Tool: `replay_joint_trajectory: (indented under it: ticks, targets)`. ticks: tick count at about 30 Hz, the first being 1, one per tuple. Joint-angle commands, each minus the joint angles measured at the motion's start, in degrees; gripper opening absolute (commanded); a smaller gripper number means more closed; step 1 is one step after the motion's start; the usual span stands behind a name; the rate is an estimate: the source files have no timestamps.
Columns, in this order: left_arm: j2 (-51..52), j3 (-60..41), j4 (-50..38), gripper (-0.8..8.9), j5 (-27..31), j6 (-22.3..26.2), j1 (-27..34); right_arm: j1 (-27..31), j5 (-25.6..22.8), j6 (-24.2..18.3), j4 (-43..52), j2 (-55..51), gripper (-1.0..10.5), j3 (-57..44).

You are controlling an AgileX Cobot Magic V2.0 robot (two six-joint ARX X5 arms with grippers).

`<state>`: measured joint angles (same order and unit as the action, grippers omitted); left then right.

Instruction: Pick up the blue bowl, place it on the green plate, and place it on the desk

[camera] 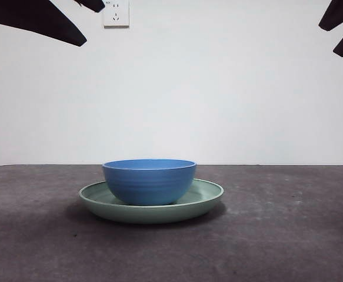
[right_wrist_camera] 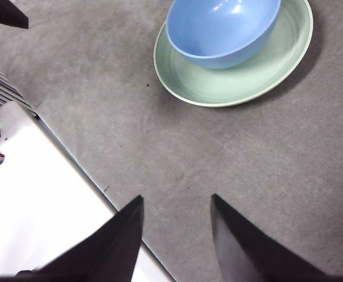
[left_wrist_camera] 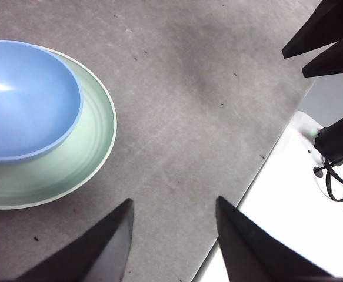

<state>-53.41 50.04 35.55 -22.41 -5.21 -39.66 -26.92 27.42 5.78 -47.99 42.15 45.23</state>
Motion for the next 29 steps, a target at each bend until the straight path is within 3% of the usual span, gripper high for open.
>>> replay_joint_trajectory:
  ticks: [1,4,6,7,29]
  targets:
    - [-0.5,0.2,-0.4,2.16,-0.1,0.4,-0.5,-0.3,0.2,-0.4,0.3,0.4,1.8,0.5]
    - [-0.5,0.2,-0.4,1.72,-0.1,0.5,-0.5,-0.3,0.2,-0.5,0.1,0.4,1.4,0.5]
    - [-0.5,0.2,-0.4,0.24,-0.1,0.5,-0.5,-0.3,0.2,-0.5,0.0,0.4,0.2,0.5]
    - [-0.5,0.2,-0.4,0.08,-0.1,0.5,-0.5,-0.3,0.2,-0.5,0.0,0.4,0.1,0.5]
    - [-0.5,0.3,-0.9,0.15,-0.1,0.5,-0.5,-0.3,-0.4,-0.5,0.4,0.4,0.1,0.5]
